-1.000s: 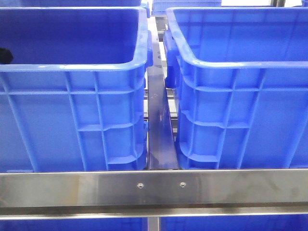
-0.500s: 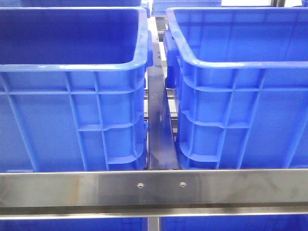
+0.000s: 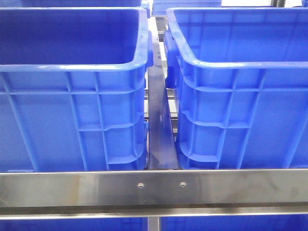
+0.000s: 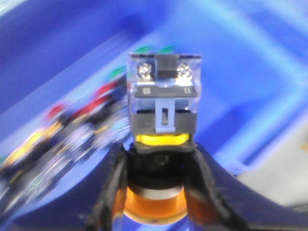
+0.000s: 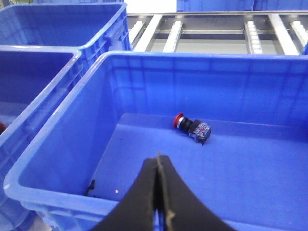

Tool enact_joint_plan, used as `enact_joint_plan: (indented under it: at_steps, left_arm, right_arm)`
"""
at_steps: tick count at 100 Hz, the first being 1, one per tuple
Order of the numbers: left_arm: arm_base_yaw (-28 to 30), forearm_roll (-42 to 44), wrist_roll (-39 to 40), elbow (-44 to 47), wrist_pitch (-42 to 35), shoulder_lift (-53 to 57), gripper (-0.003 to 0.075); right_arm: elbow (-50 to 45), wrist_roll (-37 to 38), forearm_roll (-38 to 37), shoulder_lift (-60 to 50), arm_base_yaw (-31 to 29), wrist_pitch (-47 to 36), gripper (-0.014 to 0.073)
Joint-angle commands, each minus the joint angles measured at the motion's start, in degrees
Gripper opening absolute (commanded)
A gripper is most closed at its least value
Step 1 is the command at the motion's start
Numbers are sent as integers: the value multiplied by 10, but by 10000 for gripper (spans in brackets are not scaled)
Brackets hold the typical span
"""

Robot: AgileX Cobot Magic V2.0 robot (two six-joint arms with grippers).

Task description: Pick red and yellow buttons and place in box

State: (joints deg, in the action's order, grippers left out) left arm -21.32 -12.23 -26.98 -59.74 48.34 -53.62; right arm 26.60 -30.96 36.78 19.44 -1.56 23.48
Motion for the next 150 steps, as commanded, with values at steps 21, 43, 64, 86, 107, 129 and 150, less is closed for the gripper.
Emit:
enact_joint_plan:
  at_steps: [21, 43, 64, 86, 107, 129, 150]
  left_arm:
    - [-124, -53, -71, -15, -66, -6, -19]
    - [-173, -49, -72, -15, -105, -31, -19]
    - [-181, -49, -74, -15, -106, -44, -19]
    - [-181, -50, -74, -15, -106, -44, -19]
    - [-181, -50, -75, -15, -106, -44, -19]
    - [-181, -50, -75, -15, -106, -44, -19]
    - [-181, -50, -75, -15, -106, -44, -19]
  right_arm:
    - [15, -4, 58, 2, 0, 6, 115]
    - [17, -4, 142, 2, 0, 48, 505]
    - [44, -60, 245, 23, 0, 153, 566]
    - [58, -145, 445, 98, 0, 269, 566]
    - [67, -178, 557, 199, 0, 360, 566]
    - [125, -179, 564, 265, 2, 382, 566]
    - [164, -179, 547, 302, 57, 327, 566]
